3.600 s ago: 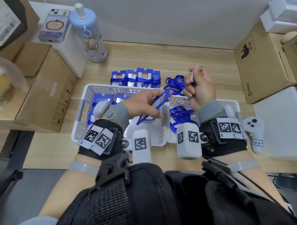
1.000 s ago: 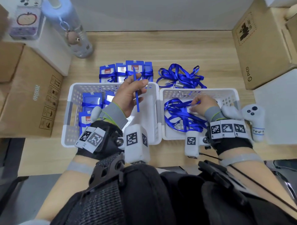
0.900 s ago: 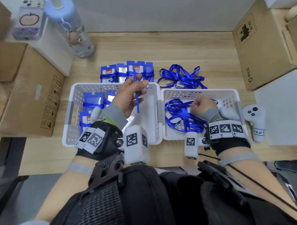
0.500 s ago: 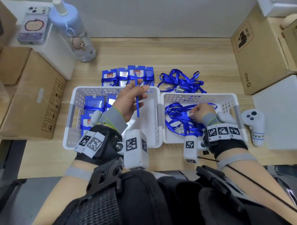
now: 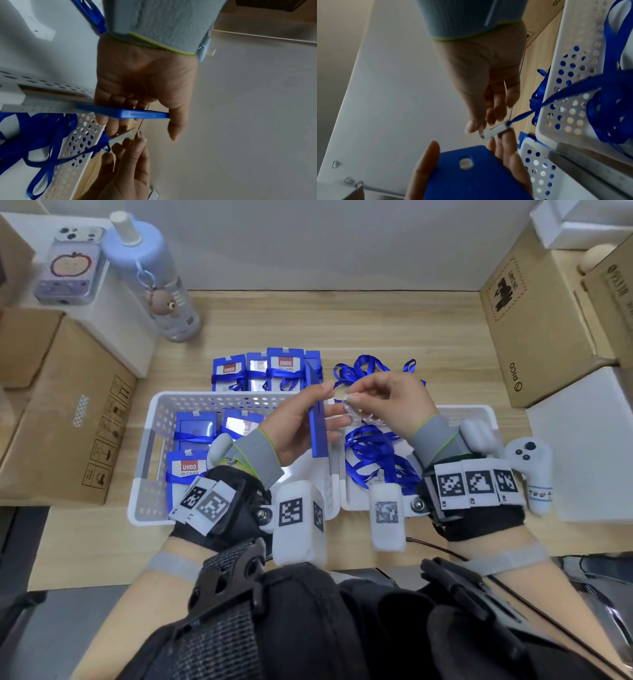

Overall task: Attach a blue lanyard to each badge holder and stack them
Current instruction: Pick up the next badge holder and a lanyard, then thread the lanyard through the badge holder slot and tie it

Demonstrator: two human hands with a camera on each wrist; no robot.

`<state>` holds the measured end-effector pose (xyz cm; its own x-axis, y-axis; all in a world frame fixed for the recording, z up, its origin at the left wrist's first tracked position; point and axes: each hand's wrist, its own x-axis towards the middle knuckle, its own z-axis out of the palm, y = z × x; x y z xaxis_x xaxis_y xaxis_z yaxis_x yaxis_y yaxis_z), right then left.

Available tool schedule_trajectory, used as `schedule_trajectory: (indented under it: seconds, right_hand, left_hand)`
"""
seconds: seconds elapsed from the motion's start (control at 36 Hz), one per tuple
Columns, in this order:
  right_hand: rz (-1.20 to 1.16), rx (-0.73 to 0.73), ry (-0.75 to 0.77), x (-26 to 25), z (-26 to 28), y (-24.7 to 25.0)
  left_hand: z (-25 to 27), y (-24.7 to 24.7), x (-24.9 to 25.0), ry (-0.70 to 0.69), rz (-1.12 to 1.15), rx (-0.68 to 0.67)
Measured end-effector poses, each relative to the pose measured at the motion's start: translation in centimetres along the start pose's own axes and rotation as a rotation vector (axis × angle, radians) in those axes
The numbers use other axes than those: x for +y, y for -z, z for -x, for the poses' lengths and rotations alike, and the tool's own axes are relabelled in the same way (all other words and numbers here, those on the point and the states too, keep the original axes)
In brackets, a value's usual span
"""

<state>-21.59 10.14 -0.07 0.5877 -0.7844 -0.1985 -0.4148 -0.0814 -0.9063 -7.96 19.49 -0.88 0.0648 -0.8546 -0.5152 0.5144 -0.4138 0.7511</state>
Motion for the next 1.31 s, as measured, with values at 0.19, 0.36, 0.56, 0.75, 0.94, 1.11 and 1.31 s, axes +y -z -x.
schedule_trajectory:
  seconds: [0.19, 0.36, 0.56, 0.75, 0.94, 1.11, 1.31]
  right_hand:
    - [0.184, 0.034, 0.122, -0.1, 0.2, -1.3]
    - [0.152, 0.015, 0.060, 0.3, 0.3, -2.1]
    - [0.193, -0.008, 0.056, 0.2, 0.2, -2.5]
    - [0.247, -0.070, 0.082, 0.2, 0.0, -1.8]
    - [0.255, -0.102, -0.009, 0.0, -0.8, -2.0]
    - [0.239, -0.125, -0.057, -0.7, -1.1, -2.2]
    - [0.141, -0.143, -0.111, -1.5, -1.2, -2.3]
  left_hand:
    - [0.7, -0.4, 0.1, -0.042, 0.082, -0.064]
    - [0.6, -0.5, 0.0, -0.075, 0.200, 0.012]
    - [0.1, -0.1, 0.2, -0.077, 0.211, 0.091]
    - [0.0, 0.7, 0.5, -0.108, -0.096, 0.141]
    - [-0.2, 1.7, 1.0, -0.231, -0.665, 0.245]
    - [-0.6, 2.0, 1.3, -0.265, -1.001, 0.261]
    - [-0.3, 2.0, 2.1, -0.245, -1.301, 0.301]
